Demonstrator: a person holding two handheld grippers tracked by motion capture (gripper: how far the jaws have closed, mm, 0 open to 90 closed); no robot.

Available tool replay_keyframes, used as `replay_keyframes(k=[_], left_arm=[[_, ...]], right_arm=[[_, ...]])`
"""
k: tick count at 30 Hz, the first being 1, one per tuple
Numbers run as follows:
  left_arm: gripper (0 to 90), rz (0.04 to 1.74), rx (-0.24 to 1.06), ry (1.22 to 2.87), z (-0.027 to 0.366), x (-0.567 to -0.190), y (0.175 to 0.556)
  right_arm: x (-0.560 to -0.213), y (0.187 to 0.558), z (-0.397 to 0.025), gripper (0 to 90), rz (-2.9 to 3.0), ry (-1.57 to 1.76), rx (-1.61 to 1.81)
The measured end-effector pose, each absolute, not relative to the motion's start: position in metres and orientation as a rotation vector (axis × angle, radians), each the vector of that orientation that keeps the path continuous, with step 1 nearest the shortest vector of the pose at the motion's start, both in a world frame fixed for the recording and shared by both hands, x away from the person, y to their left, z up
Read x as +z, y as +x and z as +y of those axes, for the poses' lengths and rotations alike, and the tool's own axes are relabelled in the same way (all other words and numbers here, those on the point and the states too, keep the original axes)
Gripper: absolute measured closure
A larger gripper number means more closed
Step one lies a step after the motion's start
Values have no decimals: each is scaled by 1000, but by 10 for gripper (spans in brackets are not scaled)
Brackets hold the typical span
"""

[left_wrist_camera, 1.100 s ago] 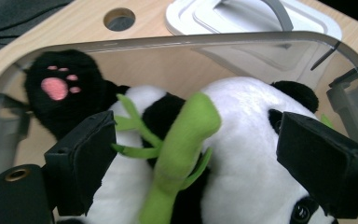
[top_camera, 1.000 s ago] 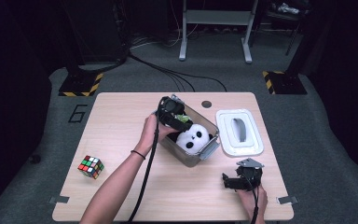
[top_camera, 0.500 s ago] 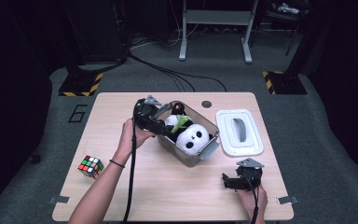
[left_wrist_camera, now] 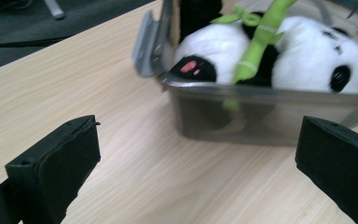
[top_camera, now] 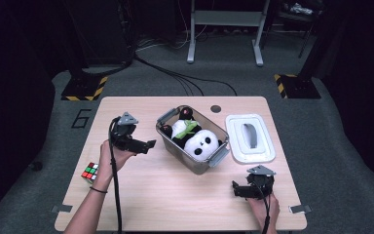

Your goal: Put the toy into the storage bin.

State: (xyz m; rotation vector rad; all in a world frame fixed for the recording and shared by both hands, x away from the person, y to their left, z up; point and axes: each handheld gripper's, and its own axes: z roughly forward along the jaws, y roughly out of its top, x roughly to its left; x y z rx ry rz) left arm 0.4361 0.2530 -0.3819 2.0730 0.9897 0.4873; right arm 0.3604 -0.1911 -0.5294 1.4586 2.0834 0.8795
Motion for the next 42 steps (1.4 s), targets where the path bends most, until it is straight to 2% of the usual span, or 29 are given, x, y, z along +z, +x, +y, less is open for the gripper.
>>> replay_keyframes(k=[15,29,42], left_arm=[[0,1113,577,2009,309,-410,411],[0,1297,634,1924,376,-455,382],[0,1393,609,1885,395,-498,362]], right_arm=[[-529,360,-191,0,2083,1459,879],[-529,360,-191,0,2083,1459,879],[-529,360,-191,0,2083,1459,879]])
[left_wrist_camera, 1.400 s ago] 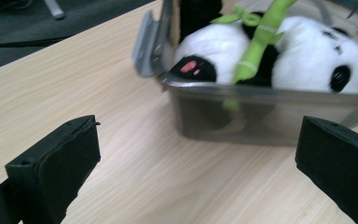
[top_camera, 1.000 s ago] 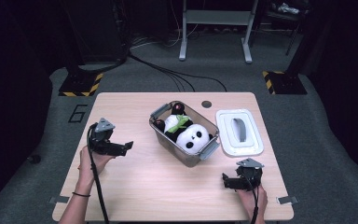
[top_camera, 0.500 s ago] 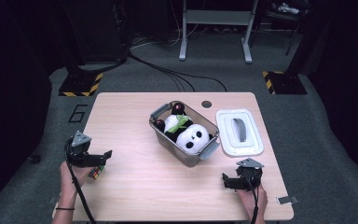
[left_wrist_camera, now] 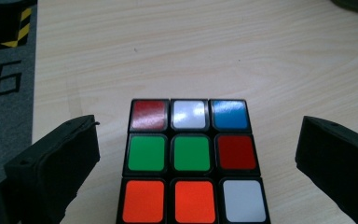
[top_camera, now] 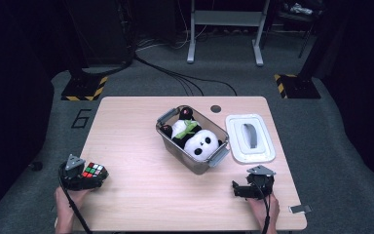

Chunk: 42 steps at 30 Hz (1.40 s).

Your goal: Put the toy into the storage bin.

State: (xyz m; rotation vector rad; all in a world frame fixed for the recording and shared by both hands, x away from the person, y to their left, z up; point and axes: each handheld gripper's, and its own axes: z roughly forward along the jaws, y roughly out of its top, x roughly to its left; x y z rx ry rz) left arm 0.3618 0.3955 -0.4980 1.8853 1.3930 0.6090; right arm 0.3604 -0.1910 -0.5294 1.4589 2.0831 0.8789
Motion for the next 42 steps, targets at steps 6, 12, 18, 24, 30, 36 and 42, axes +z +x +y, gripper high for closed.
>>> replay_keyframes(k=[6,12,18,24,30,36,42], left_arm=[[0,1425,609,1865,398,-509,361],[196,1414,624,1854,398,-512,358],[337,1404,646,1853,397,-515,356],[341,1405,634,1844,396,-514,358],[341,1392,612,1843,394,-507,360],[341,1365,604,1860,388,-498,364],[342,1331,610,1864,379,-486,368]], right_arm=[[-529,360,-191,0,2083,1459,879],[-529,360,-191,0,2083,1458,879],[-529,360,-191,0,2083,1459,879],[-529,360,-191,0,2083,1459,879],[-529,360,-191,0,2083,1459,879],[-529,360,-191,0,2083,1459,879],[-529,360,-191,0,2083,1459,879]])
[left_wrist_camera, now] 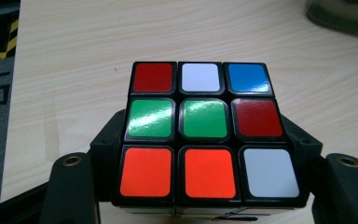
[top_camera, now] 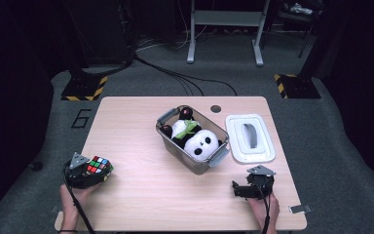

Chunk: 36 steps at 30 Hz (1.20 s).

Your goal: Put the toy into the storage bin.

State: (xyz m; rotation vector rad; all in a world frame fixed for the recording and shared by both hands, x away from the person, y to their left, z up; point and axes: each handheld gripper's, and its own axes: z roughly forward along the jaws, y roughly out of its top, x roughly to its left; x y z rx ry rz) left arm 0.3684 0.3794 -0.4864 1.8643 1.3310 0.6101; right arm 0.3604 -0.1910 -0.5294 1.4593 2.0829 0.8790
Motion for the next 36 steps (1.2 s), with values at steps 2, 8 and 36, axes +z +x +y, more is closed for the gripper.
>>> replay_keyframes(k=[2,8,36], left_arm=[[342,1321,607,1870,378,-484,369],[342,1286,597,1890,366,-472,376],[342,1169,598,1933,335,-432,398]], right_arm=[[-529,360,-191,0,2083,1459,879],[-529,360,-191,0,2083,1460,879],[-529,360,-191,0,2083,1459,879]])
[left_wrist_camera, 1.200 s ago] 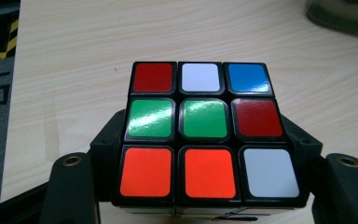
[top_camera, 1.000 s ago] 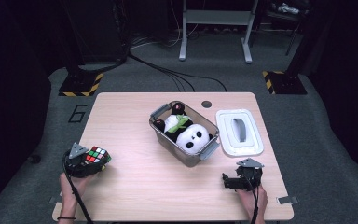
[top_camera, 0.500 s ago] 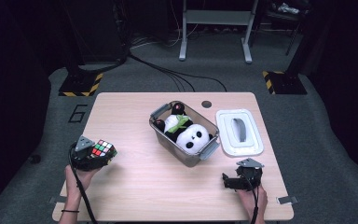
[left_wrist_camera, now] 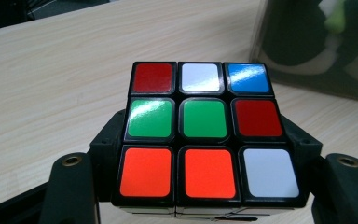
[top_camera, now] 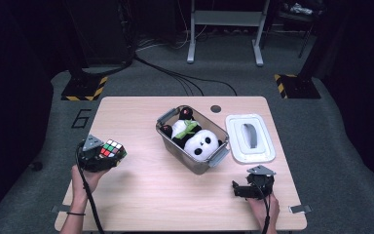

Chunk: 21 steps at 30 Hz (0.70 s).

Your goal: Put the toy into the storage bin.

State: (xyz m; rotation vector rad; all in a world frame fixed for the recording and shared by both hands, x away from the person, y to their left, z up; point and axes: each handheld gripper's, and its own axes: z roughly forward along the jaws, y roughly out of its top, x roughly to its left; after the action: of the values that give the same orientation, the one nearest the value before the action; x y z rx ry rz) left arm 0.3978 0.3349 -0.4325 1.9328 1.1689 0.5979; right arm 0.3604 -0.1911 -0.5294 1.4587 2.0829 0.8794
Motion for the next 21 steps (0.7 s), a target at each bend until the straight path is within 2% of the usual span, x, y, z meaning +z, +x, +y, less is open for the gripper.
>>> replay_keyframes(k=[21], left_arm=[[341,1065,594,1976,306,-403,415]], right_arm=[[-529,360,-191,0,2083,1459,879]])
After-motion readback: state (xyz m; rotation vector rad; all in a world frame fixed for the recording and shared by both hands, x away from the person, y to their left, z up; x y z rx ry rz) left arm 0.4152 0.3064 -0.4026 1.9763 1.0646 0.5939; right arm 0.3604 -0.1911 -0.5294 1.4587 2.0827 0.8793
